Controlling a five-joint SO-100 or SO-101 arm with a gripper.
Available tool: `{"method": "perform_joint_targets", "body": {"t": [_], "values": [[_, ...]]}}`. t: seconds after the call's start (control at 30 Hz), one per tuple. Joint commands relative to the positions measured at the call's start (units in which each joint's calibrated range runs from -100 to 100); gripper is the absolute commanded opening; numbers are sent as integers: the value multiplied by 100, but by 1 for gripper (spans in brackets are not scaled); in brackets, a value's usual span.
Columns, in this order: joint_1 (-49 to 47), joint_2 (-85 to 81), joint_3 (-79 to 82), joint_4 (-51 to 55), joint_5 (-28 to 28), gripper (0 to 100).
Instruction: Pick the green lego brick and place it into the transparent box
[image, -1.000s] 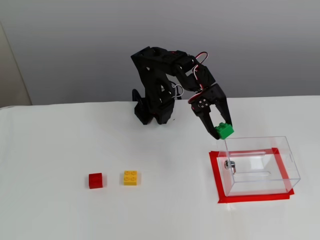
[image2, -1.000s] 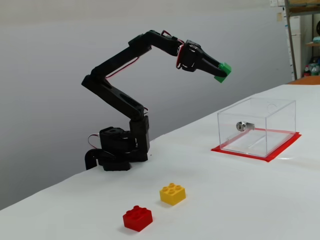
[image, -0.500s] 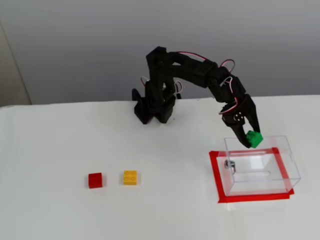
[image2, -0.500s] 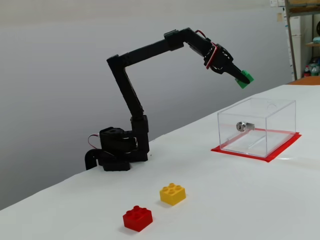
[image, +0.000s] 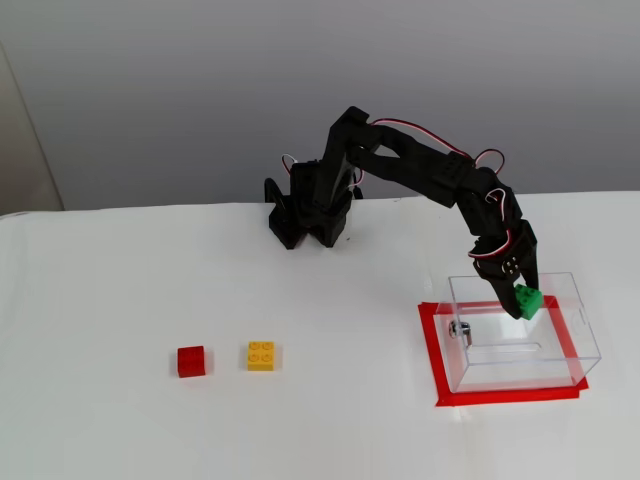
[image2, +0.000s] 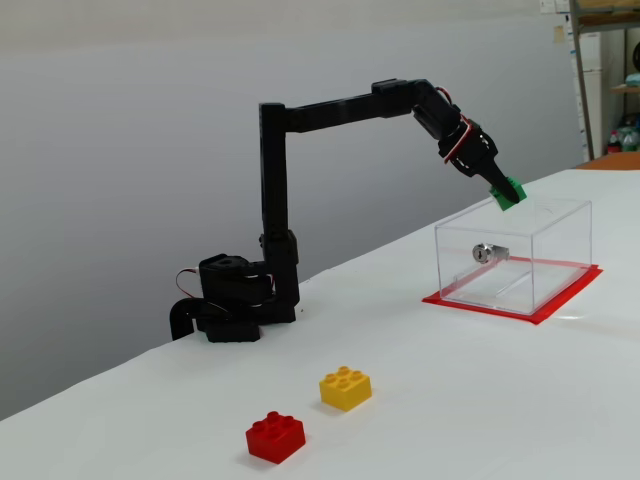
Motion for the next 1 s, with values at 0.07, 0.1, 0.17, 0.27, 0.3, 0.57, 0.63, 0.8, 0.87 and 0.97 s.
{"method": "perform_joint_targets", "body": {"t": [0.07,0.1,0.17,0.27,0.3,0.57,0.63,0.8,0.87,0.97], "values": [[-43,70,-309,-55,-13,9],[-43,70,-309,-55,-13,9],[-43,79,-309,-55,-13,9],[-35,79,-300,-55,-13,10],[-35,79,-291,-55,-13,12],[-28,-6,-282,15,28,30],[-28,-15,-300,15,28,30],[-13,-32,-300,32,34,30],[16,-108,-300,93,34,30],[39,-235,-300,267,34,30]]}}
